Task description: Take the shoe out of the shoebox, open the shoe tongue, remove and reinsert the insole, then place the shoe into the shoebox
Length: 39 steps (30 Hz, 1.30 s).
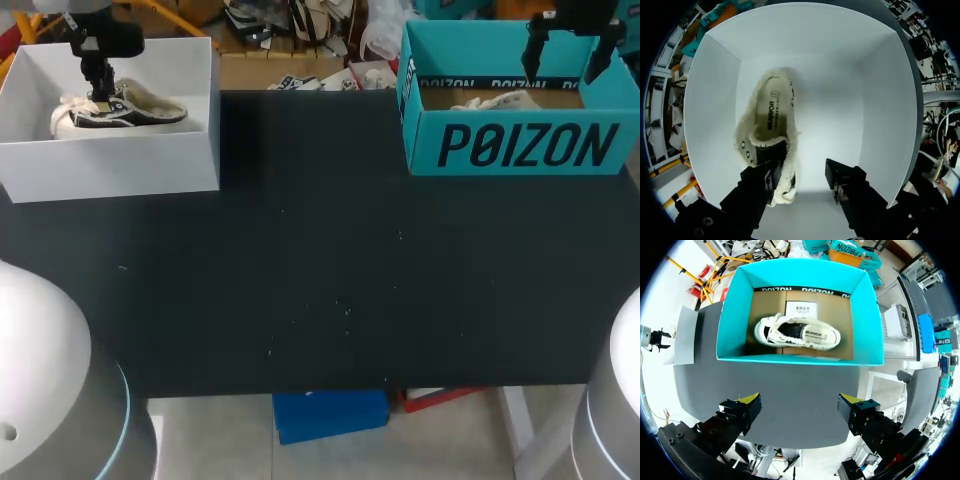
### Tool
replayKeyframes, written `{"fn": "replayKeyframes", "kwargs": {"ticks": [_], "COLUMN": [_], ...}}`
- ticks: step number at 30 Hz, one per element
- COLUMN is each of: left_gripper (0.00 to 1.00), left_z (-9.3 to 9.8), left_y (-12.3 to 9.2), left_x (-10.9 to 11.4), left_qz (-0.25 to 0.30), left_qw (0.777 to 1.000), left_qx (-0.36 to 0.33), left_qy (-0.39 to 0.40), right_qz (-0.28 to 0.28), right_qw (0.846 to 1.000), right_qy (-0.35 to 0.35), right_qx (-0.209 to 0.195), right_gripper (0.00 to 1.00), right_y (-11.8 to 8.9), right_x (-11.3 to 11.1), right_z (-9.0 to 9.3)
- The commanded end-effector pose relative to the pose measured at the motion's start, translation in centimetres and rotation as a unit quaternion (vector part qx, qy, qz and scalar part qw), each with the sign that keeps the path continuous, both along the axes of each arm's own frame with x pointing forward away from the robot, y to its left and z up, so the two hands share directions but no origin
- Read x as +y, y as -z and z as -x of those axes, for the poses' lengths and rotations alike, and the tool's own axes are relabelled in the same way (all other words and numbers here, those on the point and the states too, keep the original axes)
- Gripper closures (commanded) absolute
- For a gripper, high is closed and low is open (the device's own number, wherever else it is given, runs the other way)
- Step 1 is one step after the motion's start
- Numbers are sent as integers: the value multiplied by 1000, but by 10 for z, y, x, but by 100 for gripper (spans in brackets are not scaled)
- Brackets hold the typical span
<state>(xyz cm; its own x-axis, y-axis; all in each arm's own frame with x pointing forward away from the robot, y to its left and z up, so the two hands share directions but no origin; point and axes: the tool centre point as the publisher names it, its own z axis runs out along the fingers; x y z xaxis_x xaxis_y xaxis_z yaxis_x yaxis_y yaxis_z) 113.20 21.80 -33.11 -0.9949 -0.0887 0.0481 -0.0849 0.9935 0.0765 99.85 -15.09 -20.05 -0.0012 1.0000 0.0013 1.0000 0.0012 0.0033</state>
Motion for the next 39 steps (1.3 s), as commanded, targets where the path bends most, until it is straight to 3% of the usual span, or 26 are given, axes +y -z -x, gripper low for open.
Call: {"fn": "replayKeyframes", "kwargs": {"ticks": [1,18,22,23,24,30,39], "left_gripper": [48,53,75,91,100,100,100], "left_z": [-14,-10,-10,-10,-10,-9,1], "left_y": [18,75,77,77,77,65,14], "left_x": [-2,-2,-1,-1,-1,1,-3], "left_qz": [3,-25,-21,-20,-21,-14,-17], "left_qw": [1000,998,998,998,998,999,1000], "left_qx": [28,59,59,59,55,44,9], "left_qy": [1,0,-4,-4,-4,-6,10], "right_qz": [0,0,0,0,0,0,0], "right_qw": [1000,1000,1000,1000,1000,1000,1000], "right_qy": [0,0,0,0,0,0,0], "right_qx": [1,1,1,1,1,1,1], "right_gripper": [0,0,0,0,0,0,0], "right_y": [0,0,0,0,0,0,0], "right_x": [0,0,0,0,0,0,0], "right_z": [0,0,0,0,0,0,0]}}
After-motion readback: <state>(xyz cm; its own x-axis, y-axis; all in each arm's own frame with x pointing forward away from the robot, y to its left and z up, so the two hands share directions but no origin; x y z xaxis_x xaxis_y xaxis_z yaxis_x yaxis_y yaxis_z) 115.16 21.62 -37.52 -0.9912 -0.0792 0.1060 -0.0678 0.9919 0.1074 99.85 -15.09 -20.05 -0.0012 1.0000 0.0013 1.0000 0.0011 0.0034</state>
